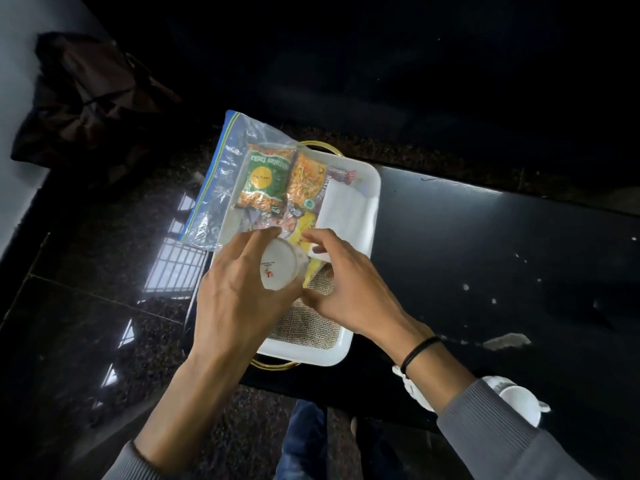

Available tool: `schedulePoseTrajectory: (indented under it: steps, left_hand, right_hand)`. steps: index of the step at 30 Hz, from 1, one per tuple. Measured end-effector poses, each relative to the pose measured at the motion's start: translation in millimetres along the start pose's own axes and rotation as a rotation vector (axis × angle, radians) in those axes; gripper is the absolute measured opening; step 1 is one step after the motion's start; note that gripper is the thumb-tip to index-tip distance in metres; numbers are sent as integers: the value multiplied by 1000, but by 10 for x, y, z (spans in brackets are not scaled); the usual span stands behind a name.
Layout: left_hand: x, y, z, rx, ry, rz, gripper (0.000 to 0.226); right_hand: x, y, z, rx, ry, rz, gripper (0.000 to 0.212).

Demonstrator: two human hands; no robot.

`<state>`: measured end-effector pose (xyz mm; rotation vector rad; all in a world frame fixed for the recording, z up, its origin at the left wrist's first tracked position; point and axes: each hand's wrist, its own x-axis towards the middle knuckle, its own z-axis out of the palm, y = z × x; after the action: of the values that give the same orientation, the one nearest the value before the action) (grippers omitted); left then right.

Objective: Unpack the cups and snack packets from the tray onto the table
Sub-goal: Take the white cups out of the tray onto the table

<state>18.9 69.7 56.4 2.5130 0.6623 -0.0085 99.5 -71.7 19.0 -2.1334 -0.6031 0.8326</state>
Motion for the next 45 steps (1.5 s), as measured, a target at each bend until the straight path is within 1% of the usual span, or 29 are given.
schedulePoseTrajectory:
  steps: [4, 6, 8, 10, 12, 14, 16, 17, 20, 21, 23, 27, 28, 39, 45]
  left_hand:
    - [21, 415, 88, -207, -105, 43, 61]
    - [8, 609, 214, -255, -160, 75, 63]
    - [20, 698, 323, -291, -203, 67, 66]
    - [34, 764, 440, -364, -270, 24, 65]
    - [19, 872, 590, -496, -360, -25, 56]
    - [-9, 946, 708, -671, -427, -116, 43]
    - [-53, 1000, 816, -795, -471, -212, 27]
    - [-78, 1013, 873, -830, -486, -243, 23]
    - [-158, 1021, 1025, -908, -499, -314, 17]
    - [-186, 1021, 1077, -910, -498, -331, 16]
    - [-226, 1010, 1189, -882, -479, -368, 13]
    - [-260, 985, 1415, -867, -471, -464, 11]
    - [-263, 975, 1456, -866, -475, -484, 10]
    - [-298, 862, 1805, -799, -470, -602, 13]
    - [-295, 819, 1835, -782, -470, -639, 14]
  right_hand:
    - [-226, 94, -250, 86, 62, -27, 82]
    - [-357, 202, -387, 108, 124, -38, 79]
    - [-439, 290, -485, 112, 150, -12, 75]
    - [-531, 389, -580, 166, 156, 68, 71]
    - [-682, 541, -703, 241, 196, 164, 63]
    - [-805, 674, -793, 332, 231, 281, 57]
    - [-898, 802, -852, 455, 253, 400, 55]
    - [-923, 864, -870, 517, 256, 451, 55]
    - [-942, 1058, -884, 652, 224, 573, 67]
    - [-948, 1104, -881, 674, 193, 597, 68]
    - [-967, 1175, -868, 687, 126, 626, 63]
    - [-1004, 1312, -830, 725, 90, 688, 39]
    - [-1009, 1339, -820, 744, 85, 703, 36]
    - [-887, 1563, -705, 802, 69, 908, 42]
    - [-844, 1600, -627, 777, 26, 959, 43]
